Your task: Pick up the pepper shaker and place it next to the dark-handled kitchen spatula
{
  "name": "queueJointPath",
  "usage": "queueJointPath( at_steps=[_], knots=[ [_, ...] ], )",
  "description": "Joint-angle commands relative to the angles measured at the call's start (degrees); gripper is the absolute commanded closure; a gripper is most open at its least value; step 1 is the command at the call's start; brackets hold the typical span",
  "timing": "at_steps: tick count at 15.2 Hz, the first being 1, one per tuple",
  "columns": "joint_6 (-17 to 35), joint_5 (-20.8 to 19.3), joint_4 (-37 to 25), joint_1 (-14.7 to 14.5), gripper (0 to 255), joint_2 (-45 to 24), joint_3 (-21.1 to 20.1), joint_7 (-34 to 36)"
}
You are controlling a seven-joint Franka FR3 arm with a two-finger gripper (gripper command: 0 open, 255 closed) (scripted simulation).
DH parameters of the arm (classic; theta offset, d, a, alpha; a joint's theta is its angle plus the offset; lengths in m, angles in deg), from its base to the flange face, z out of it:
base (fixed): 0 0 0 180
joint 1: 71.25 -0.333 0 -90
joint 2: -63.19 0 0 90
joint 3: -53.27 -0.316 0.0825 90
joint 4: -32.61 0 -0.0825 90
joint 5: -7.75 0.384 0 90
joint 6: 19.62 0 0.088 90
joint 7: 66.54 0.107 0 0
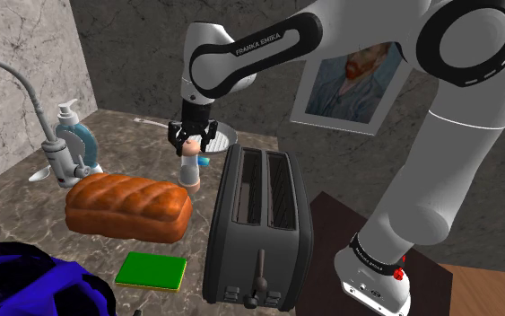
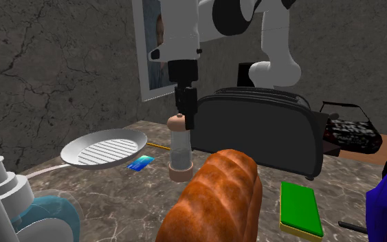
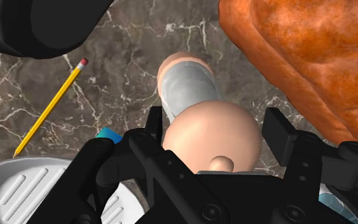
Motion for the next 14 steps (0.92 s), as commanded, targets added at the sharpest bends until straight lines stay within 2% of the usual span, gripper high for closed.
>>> queueJointPath(
  at_steps=[1, 5, 14],
  knots=[
    [0.0, 0.0, 0.0, 0.0, 255, 0.0, 0.0, 0.0],
    [0.0, 0.0, 0.1, 0.0, 255, 0.0, 0.0, 0.0],
    [-6.5, 0.4, -3.9, 0.2, 255, 2.6, 0.0, 0.2]
  ],
)
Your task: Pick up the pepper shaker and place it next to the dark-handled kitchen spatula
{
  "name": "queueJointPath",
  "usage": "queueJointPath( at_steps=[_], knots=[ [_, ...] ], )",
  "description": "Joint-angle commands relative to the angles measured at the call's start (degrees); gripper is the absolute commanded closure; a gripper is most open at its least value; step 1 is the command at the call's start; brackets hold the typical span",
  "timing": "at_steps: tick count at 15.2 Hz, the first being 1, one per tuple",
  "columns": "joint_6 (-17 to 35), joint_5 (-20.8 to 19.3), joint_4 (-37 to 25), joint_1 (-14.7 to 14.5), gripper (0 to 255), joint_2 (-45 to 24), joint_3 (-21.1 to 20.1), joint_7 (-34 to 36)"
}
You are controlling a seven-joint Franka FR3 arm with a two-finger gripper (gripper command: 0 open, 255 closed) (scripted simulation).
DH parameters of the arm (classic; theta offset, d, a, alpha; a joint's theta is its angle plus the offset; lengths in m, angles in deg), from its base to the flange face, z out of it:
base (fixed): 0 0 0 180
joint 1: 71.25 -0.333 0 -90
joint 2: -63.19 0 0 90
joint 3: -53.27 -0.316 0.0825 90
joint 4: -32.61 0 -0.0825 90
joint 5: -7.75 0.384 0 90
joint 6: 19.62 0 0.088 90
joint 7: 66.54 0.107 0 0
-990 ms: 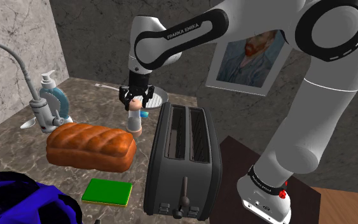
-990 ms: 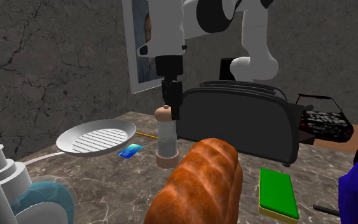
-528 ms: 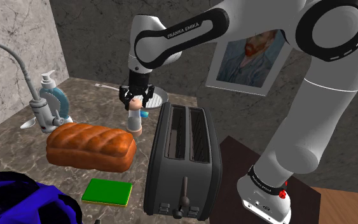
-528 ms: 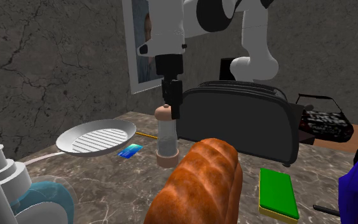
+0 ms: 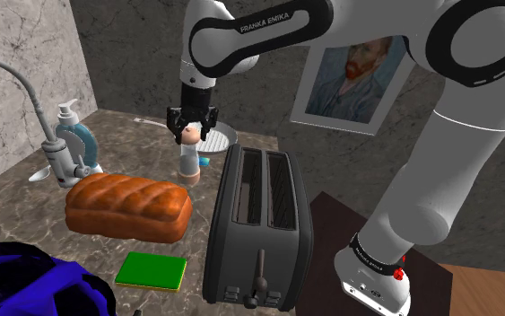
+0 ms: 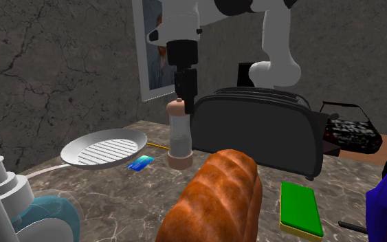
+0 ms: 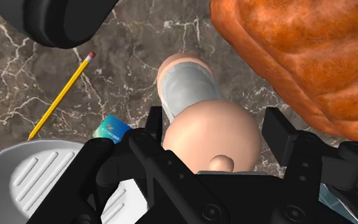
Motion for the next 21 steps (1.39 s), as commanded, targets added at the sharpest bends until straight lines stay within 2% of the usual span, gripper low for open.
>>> queueJointPath(
  at_steps=[1, 21],
  knots=[
    [-1.4, 0.1, -0.7, 0.1, 255, 0.7, 0.0, 0.0],
    [-16.3, 0.2, -13.7, 0.3, 255, 2.7, 0.1, 1.1]
  ],
)
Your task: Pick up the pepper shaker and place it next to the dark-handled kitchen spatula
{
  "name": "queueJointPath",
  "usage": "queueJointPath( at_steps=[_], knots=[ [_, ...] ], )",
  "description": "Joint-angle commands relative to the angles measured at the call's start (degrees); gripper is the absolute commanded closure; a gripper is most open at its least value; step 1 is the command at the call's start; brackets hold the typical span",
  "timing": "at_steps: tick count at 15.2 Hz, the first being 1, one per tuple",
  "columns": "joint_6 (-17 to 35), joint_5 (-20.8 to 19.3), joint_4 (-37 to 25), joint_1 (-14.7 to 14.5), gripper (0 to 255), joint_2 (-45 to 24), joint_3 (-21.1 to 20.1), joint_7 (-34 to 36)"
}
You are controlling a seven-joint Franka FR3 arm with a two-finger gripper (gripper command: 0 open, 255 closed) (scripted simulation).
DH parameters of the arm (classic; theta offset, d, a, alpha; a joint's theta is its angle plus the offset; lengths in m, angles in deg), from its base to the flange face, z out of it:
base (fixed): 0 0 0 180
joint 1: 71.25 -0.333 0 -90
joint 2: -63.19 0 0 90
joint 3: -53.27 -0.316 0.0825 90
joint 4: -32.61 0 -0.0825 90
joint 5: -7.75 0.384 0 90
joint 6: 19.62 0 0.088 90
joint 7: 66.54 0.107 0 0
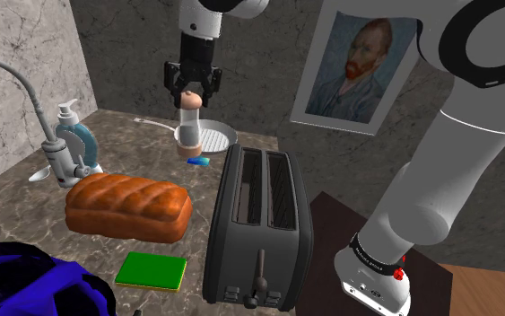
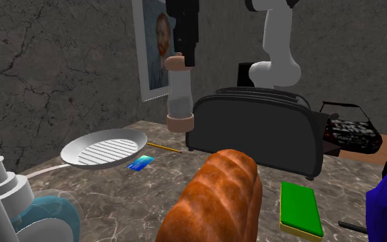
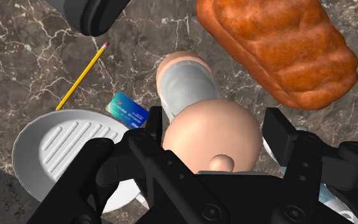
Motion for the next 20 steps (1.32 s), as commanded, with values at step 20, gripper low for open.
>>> queueJointPath(
  at_steps=[20],
  knots=[
    [-17.1, -1.2, -20.8, -0.4, 255, -3.7, -0.2, 2.1]
  ],
)
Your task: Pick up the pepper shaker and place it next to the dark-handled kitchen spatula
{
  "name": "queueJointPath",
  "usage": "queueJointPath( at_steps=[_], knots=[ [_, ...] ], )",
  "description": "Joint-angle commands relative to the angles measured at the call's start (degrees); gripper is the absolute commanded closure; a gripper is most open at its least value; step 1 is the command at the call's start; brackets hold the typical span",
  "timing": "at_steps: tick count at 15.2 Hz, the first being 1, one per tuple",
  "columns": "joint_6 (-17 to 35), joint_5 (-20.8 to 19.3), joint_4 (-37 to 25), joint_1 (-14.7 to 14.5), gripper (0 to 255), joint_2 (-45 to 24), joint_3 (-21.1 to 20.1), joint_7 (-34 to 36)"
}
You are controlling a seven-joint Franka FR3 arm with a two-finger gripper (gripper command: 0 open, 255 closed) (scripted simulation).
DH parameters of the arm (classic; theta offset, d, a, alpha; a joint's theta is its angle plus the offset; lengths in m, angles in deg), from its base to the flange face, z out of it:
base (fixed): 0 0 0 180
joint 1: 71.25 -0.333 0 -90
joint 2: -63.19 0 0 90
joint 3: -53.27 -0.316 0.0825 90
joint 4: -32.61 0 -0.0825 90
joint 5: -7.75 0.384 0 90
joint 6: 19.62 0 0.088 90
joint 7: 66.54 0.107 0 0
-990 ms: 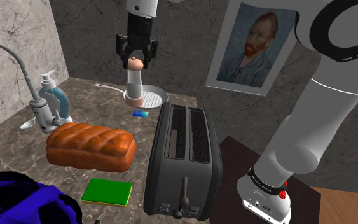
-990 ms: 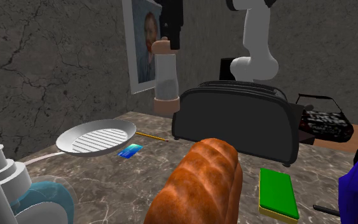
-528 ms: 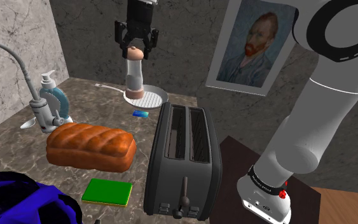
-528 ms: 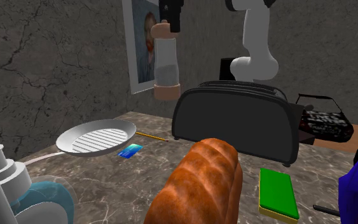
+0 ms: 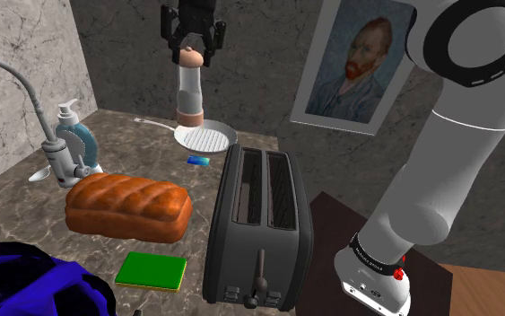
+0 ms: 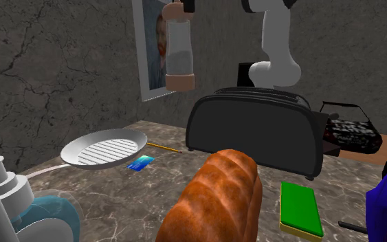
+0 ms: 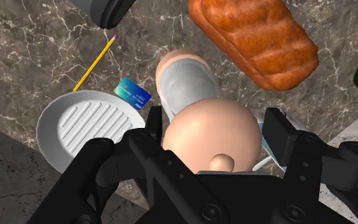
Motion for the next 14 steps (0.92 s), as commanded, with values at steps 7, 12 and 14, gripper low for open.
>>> queueJointPath(
  at_steps=[7, 12, 14],
  knots=[
    [2.5, 2.2, 10.8, -3.2, 255, 9.3, -3.1, 6.3],
    [3.7, 3.8, 16.3, -5.7, 255, 14.4, -5.8, 11.4],
    [4.1, 4.4, 17.9, -6.7, 255, 16.1, -7.1, 13.6]
  ],
)
